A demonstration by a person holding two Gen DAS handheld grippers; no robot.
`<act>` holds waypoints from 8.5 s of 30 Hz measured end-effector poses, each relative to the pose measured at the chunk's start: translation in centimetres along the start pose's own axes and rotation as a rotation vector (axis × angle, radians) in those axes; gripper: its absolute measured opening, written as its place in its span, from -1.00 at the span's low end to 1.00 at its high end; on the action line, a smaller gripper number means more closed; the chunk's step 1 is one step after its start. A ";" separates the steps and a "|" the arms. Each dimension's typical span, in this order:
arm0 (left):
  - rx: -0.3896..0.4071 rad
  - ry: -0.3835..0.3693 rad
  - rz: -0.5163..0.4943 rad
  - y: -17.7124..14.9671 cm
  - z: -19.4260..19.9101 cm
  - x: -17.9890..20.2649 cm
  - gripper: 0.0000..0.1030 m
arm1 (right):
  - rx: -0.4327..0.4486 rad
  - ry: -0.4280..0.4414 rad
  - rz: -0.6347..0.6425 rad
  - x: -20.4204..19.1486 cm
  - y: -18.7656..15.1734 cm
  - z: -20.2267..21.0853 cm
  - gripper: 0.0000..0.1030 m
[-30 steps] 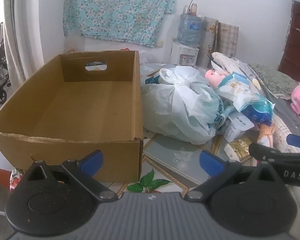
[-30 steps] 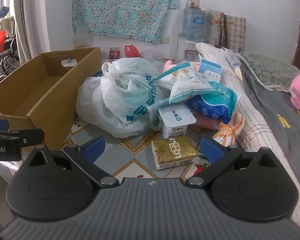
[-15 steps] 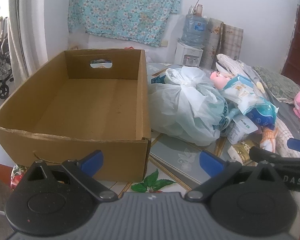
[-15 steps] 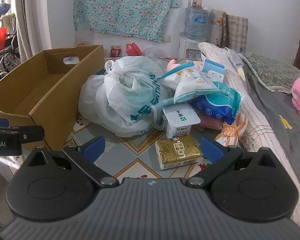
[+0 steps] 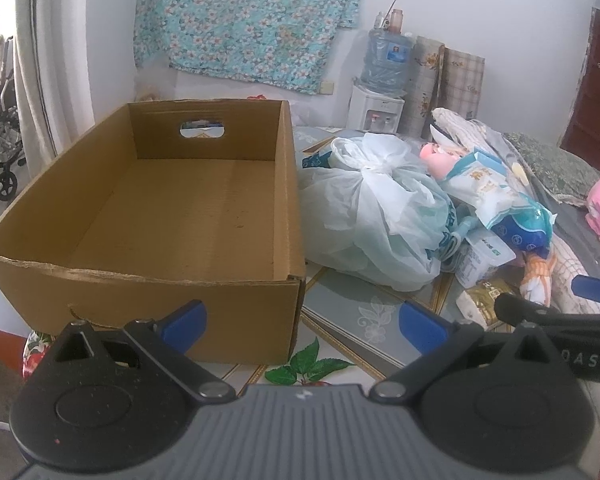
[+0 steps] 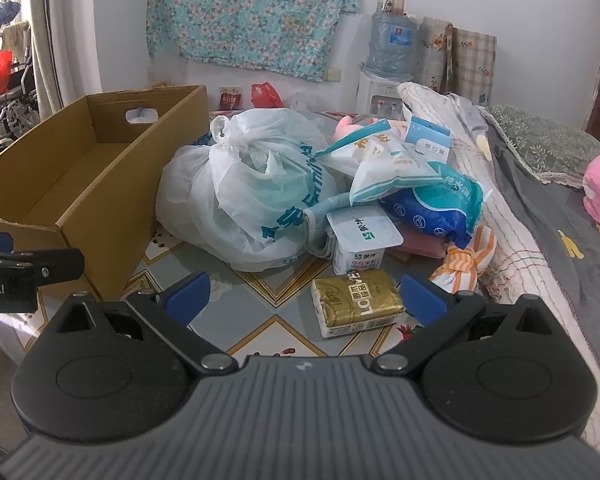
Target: Organize soft objects
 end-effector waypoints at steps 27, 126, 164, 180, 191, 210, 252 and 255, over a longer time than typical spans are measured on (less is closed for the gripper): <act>-0.005 0.001 0.007 -0.1 0.0 -0.4 1.00 | -0.008 0.005 -0.002 -0.2 -0.1 -0.3 0.98; -0.050 -0.459 -0.214 4.7 -17.4 20.9 0.39 | -0.007 0.305 -0.661 21.7 2.8 -20.5 -0.08; 0.241 -0.253 -0.203 12.2 -4.0 9.1 0.27 | 0.061 0.720 -0.625 9.2 12.2 -9.6 -0.46; 0.119 -0.033 -0.159 17.7 -8.3 -4.0 0.27 | -0.202 0.889 -0.547 -7.2 18.5 -16.0 -0.46; -0.076 0.030 -0.166 19.6 -18.1 -11.0 0.27 | -0.398 0.814 -0.559 -17.3 18.9 -25.8 -0.46; -0.151 0.195 -0.233 18.0 -19.5 -12.9 0.55 | -0.510 0.617 -0.467 -23.9 14.8 -36.7 -0.26; 0.065 0.063 0.031 12.9 -1.9 -13.5 0.91 | -0.617 0.647 -0.588 -21.4 12.1 -37.9 0.62; 0.110 -0.004 0.041 13.1 -0.8 -11.5 1.00 | -0.542 0.770 -0.590 -17.5 14.3 -33.9 0.64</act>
Point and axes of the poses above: each gripper's, at about its wrist camera, not at the fingertips, and z roughly against the way its jaws point, x to its right, y to its top, the point moved 1 cm from there along -z, roughly the way its jaws point, and after that the axes turned 15 degrees about x, right-handed, at the moved point
